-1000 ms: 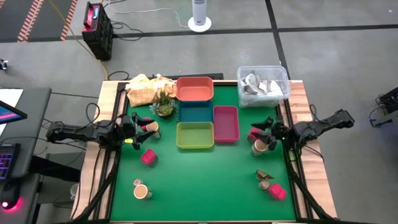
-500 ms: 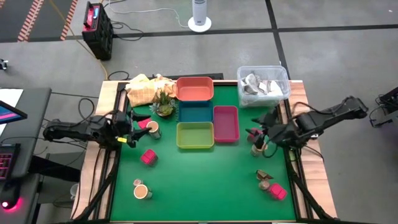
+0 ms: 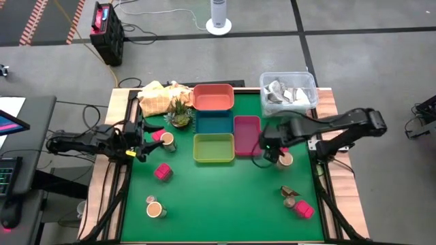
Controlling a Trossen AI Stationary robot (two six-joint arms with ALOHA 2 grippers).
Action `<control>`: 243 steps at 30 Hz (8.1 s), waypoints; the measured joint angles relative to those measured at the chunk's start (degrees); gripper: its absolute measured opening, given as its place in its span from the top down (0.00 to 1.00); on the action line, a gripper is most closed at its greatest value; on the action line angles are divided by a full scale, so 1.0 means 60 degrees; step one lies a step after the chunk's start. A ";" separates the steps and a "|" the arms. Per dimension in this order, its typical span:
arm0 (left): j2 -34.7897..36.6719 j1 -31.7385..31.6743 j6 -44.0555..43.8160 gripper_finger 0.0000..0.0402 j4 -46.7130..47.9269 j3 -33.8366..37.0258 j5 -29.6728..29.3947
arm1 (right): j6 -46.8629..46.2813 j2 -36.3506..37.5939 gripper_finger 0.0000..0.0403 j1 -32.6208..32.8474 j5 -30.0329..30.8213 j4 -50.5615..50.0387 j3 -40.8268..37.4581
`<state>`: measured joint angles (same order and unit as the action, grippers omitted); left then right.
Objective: Sort spices by type
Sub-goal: Put the top right red seasoning can into the red bin, then put the middle left red seasoning can into the red bin
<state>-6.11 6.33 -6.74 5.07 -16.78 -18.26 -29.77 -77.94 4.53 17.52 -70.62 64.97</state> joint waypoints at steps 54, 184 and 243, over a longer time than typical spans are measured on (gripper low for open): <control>0.0000 0.0001 0.0115 0.29 0.0539 0.0000 0.0492 | 0.0936 -0.1273 0.42 -0.1234 -0.1822 -0.1049 -0.0899; -1.1815 0.3657 -1.0413 0.11 1.0677 -0.7144 0.0492 | 0.3533 -0.0960 0.18 0.2187 0.4856 0.8157 0.0510; -1.4387 0.1486 -0.0627 0.43 0.3939 -0.6998 0.1467 | 0.1533 -0.0960 0.18 0.2415 0.3287 0.6005 0.0510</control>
<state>-92.43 15.25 -10.51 28.70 -58.76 -9.46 -20.58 -83.70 19.02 37.24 -34.59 68.03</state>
